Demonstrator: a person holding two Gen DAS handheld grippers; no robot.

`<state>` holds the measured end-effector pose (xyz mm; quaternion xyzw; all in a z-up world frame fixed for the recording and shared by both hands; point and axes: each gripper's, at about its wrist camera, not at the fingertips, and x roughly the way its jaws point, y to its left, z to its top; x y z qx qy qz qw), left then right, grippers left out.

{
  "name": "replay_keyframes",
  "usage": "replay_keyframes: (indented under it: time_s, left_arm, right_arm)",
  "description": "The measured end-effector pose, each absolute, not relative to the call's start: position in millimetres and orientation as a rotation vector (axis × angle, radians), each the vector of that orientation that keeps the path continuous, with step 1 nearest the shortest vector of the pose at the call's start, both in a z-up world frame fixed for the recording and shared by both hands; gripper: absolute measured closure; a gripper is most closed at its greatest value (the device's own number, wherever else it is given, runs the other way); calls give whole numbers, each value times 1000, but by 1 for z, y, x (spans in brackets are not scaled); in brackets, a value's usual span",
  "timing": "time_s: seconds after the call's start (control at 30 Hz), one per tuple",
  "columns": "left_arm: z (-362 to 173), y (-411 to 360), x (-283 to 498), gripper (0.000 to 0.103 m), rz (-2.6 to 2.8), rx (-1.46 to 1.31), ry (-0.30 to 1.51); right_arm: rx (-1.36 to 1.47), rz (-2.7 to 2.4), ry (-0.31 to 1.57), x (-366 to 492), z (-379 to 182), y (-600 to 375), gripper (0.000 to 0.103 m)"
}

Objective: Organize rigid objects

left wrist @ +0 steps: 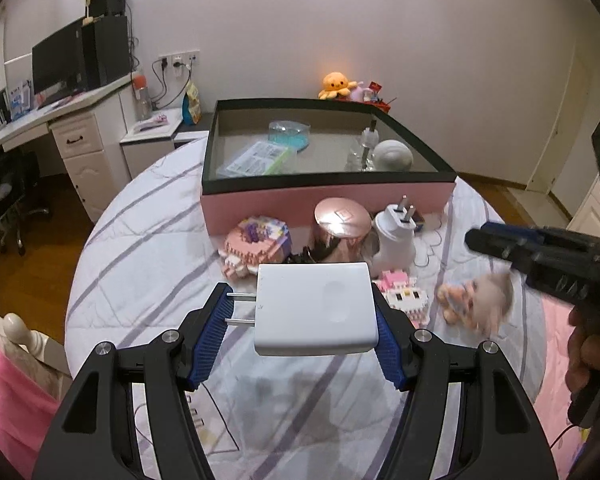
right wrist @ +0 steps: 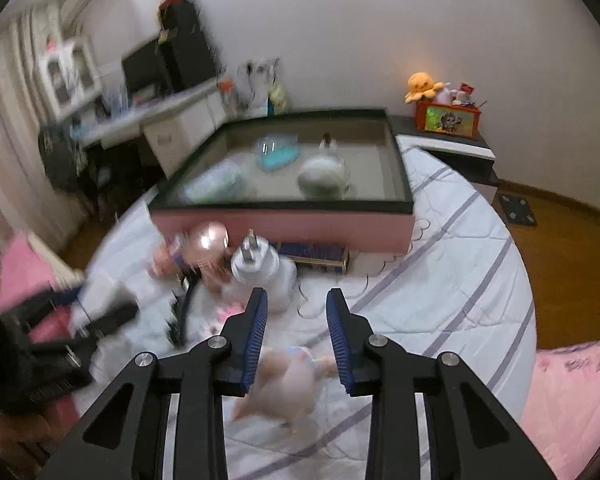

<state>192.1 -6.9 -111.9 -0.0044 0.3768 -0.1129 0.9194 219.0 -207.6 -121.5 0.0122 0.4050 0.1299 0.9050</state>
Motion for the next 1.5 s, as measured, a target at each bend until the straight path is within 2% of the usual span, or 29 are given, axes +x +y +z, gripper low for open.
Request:
replay_keyframes:
  time_s: [0.07,0.1,0.13,0.17,0.77,0.8,0.93,0.97,1.13,1.23,1.5]
  left_arm:
    - [-113,-7,194,37,-235,-10,778]
    - [-113,-7,194,37,-235,-10,779]
    - [-115,-7,193,37,-236,-10,782]
    - [-116,-7,193,37,-237,-10,787]
    - [-129,-13,186,36,-241,-12,823]
    - [-130,-13,185,36,-240,-13,824]
    - [-131,-11,182,37,-235,-15,827]
    - [-131,-10,181,37,-233,-17,827]
    - [-128,-1,177,37,-212,-27,817]
    - [-126,6,175,37,-200,-37,809]
    - [-122,10,176,37,-196,-43,797]
  right_arm:
    - [57,277,855,219,-128,-210,68]
    - [73,273,855,217,-131,-212,52]
    - [79,260,859,215,-134,-214,31]
    - [81,253,867,213,-137,-215,24]
    - [98,401,998,182,-167,-178,23]
    - [90,416,1002,182,-168,-174,25]
    - [87,502,1001,180,-169,-156,60]
    - [69,513,1003,179,-170,-149,63]
    - [41,511,978,174,-166,-143,69]
    - [62,508,958,172,-158,-149,78]
    - [73,486,972,173,-159,-158,79]
